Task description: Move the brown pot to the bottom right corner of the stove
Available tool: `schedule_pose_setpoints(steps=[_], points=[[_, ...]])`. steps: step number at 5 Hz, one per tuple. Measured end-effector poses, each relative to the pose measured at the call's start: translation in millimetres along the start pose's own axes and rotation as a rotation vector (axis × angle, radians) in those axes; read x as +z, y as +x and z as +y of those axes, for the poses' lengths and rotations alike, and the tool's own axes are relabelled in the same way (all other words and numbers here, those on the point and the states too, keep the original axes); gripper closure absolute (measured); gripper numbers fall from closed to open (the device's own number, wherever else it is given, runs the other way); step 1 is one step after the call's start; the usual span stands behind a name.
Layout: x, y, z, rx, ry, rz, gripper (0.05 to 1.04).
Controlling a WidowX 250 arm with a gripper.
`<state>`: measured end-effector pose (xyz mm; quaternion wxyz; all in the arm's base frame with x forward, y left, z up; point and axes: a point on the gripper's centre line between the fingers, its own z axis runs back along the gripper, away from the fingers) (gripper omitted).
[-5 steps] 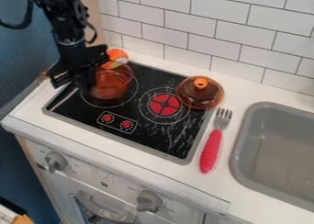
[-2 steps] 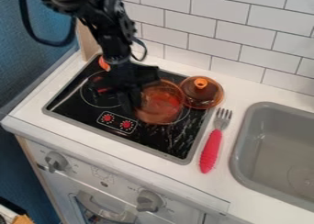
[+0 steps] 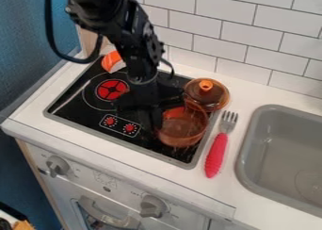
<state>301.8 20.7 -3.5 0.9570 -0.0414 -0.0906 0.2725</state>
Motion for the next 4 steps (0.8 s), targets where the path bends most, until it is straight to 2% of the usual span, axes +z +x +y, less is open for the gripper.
schedule_pose_setpoints(steps=[2,3,4], points=[[-12.9,-2.9,3.6,0.000,0.032,0.010,0.992],[-15.0,-3.9,7.0,0.008,0.058,0.026,0.826],[-15.0,-5.0,7.0,0.006,0.058,0.033,0.546]])
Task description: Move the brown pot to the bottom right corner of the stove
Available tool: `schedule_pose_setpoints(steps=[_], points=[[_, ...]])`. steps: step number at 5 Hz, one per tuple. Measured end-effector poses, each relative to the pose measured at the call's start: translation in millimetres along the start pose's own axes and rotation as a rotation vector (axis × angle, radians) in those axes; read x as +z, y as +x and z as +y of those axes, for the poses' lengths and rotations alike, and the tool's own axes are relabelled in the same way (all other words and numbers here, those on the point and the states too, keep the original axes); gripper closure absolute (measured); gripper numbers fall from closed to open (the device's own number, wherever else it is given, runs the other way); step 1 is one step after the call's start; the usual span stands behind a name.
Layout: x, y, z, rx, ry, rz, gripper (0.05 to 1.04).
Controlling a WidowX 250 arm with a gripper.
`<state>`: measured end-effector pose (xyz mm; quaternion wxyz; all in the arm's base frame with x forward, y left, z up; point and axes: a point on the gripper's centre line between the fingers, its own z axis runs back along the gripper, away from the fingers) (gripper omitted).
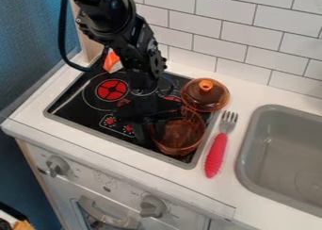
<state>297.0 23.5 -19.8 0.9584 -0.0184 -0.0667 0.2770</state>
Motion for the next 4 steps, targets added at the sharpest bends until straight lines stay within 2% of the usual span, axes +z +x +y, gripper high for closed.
schedule_pose_setpoints(steps=[1,2,4], points=[[0,0,0,0.000,-0.001,0.000,0.240],[9,2,-1,-0.008,-0.008,-0.012,0.072],[64,12,-3,0.004,-0.071,-0.085,0.082]])
